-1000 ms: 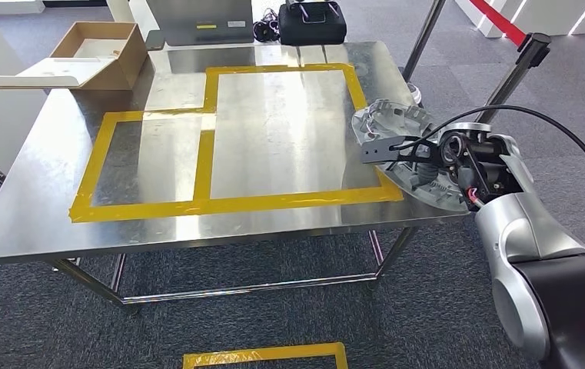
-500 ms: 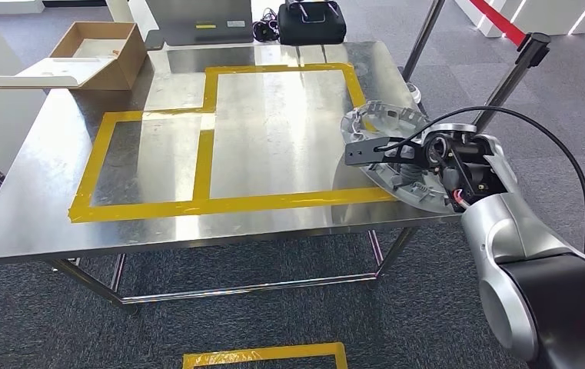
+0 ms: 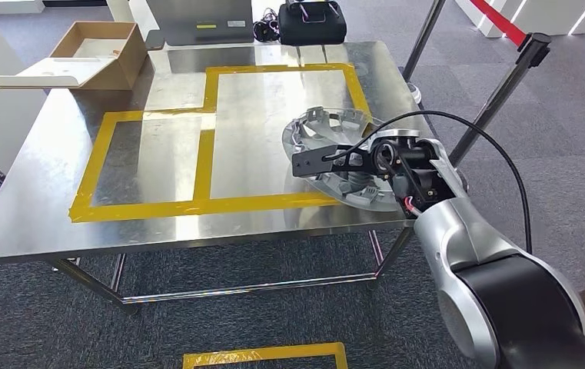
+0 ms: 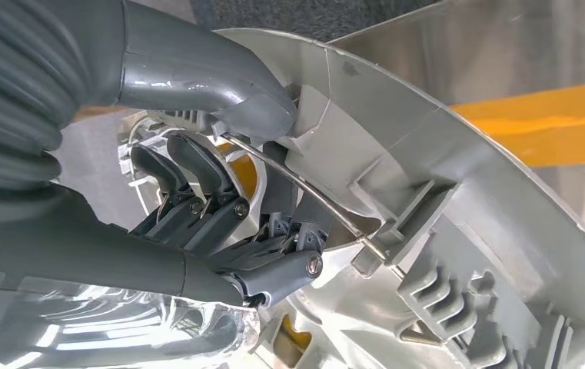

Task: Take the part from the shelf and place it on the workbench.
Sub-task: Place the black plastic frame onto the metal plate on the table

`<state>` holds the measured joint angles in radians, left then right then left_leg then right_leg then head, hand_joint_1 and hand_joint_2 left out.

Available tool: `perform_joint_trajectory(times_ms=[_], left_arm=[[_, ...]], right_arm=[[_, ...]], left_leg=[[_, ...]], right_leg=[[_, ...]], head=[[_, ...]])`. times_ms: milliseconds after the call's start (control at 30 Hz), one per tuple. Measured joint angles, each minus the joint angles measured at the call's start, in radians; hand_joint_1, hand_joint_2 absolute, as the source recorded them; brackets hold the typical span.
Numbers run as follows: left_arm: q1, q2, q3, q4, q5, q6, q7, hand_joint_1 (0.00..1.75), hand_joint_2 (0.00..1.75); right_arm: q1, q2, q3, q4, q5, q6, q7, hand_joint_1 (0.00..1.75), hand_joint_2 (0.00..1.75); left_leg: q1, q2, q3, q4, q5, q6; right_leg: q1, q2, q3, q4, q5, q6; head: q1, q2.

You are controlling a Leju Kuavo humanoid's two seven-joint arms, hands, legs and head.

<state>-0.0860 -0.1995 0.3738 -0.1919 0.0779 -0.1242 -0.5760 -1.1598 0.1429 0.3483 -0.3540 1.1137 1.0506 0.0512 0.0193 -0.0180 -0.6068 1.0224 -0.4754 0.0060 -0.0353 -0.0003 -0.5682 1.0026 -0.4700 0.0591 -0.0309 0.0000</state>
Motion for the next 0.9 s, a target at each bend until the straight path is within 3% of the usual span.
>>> perform_joint_trajectory(times_ms=[300, 667, 900], left_arm=[[0.002, 0.000, 0.001, 0.000, 0.008, 0.028, 0.005, 0.00, 1.75], [0.003, 0.001, 0.006, 0.000, 0.016, 0.062, 0.098, 0.00, 1.75], [0.003, 0.001, 0.003, 0.000, -0.020, 0.029, 0.067, 0.00, 1.75]], right_arm=[[0.008, 0.018, -0.003, 0.000, -0.001, 0.000, -0.004, 1.75, 1.75], [0.009, 0.026, -0.026, 0.000, 0.018, 0.000, -0.013, 1.75, 1.75], [0.009, 0.027, -0.042, 0.000, 0.036, 0.000, -0.013, 1.75, 1.75]], left_leg=[[0.000, 0.000, 0.000, 0.000, 0.000, 0.000], [0.000, 0.000, 0.000, 0.000, 0.000, 0.000], [0.000, 0.000, 0.000, 0.000, 0.000, 0.000]], right_leg=[[0.000, 0.000, 0.000, 0.000, 0.000, 0.000], [0.000, 0.000, 0.000, 0.000, 0.000, 0.000], [0.000, 0.000, 0.000, 0.000, 0.000, 0.000]], head=[[0.000, 0.000], [0.000, 0.000], [0.000, 0.000]])
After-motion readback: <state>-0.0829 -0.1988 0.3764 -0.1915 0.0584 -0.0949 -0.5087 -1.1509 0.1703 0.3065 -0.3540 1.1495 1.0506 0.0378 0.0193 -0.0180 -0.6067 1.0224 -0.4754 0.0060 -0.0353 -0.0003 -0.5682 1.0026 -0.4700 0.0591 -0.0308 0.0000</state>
